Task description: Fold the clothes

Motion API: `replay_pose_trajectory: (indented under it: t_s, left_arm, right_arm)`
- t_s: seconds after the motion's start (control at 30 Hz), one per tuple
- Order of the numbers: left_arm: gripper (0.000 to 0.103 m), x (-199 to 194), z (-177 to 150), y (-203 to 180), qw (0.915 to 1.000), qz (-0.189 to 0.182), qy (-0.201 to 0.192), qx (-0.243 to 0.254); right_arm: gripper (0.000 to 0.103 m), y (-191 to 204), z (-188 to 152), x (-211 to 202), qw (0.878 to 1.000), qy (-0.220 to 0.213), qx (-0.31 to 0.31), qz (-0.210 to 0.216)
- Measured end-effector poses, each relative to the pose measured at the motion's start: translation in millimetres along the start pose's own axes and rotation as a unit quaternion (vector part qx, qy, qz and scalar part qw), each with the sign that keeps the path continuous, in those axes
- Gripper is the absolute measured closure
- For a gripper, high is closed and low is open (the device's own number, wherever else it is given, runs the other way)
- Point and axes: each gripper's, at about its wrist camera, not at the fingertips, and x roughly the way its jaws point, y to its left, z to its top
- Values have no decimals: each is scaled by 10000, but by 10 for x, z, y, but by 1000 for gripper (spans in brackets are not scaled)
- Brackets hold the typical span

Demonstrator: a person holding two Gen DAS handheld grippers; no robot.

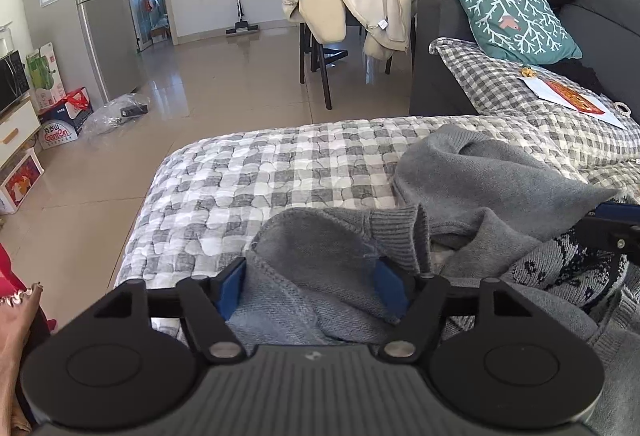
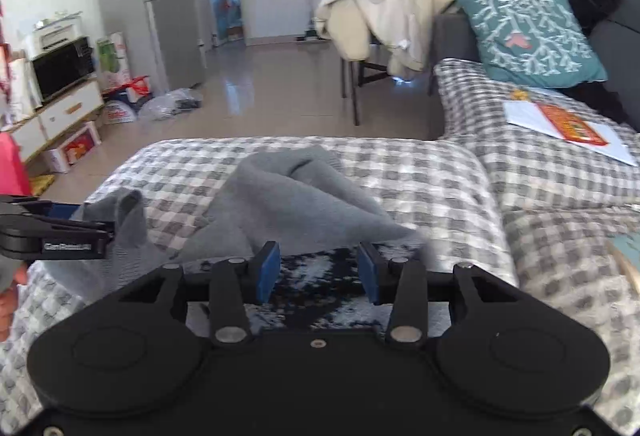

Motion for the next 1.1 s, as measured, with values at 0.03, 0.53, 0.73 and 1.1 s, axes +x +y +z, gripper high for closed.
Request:
replay_pose_trajectory:
  t_s: [0.03, 0.53, 0.73, 1.1]
  left_arm:
    - [33, 29, -7, -8, 10000, 17, 21, -2]
    - [33, 84, -73, -138, 9993, 377, 44, -10]
    - [29, 58, -132, -162, 9987, 472, -144, 135]
    - [22, 138, -142, -67, 9990, 374, -176, -143]
  right_arm:
    - [56, -4, -9, 78, 9999, 94, -20, 34]
    - [6, 191, -223, 447, 9947, 129, -1014, -83]
    - [0, 223, -232, 460, 9933, 201, -1133, -98]
    - [0, 248, -243, 476, 9933, 192, -1131, -106]
